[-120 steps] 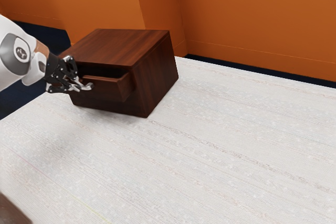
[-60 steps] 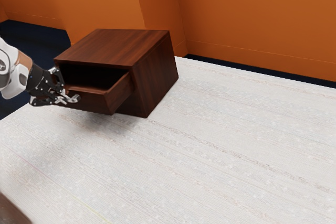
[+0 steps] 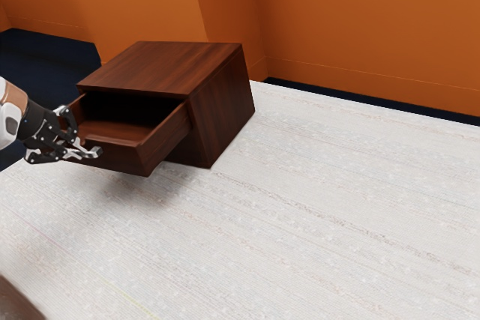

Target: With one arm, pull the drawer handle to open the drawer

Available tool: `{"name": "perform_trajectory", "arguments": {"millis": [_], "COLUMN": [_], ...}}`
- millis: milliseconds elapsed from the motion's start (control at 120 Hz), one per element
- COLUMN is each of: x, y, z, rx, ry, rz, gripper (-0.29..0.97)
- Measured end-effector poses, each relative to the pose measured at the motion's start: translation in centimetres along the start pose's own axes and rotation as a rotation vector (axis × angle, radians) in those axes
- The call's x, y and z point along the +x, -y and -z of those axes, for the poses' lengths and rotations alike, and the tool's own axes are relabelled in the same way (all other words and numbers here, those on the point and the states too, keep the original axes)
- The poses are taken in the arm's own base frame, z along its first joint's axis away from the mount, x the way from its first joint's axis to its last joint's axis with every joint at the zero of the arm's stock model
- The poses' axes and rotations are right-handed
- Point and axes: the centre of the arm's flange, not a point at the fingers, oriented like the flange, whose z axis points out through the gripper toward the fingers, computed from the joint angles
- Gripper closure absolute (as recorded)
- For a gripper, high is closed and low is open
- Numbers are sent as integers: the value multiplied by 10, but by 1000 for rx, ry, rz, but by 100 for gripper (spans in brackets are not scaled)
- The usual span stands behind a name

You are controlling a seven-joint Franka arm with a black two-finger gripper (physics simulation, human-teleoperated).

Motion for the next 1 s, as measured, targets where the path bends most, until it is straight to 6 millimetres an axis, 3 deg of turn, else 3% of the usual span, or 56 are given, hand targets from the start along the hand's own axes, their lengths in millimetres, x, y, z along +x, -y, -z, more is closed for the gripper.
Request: {"name": "perform_trajectory", "arguments": {"millis": [217,350,475,583,717,825,1000], "x": [1,6,26,81,143,204,284], "y": [-1,1,34,92,150,167,181], "z": [7,44,86,101,83,61,30], "rx": [4,12,-51,-131,-253,-341,-429], "ry": [3,16,45,53,41,14,11], "rz": [-3,-25,-91,-179,-228,-231,-153], "gripper": [53,48,45,41,35,22,10]}}
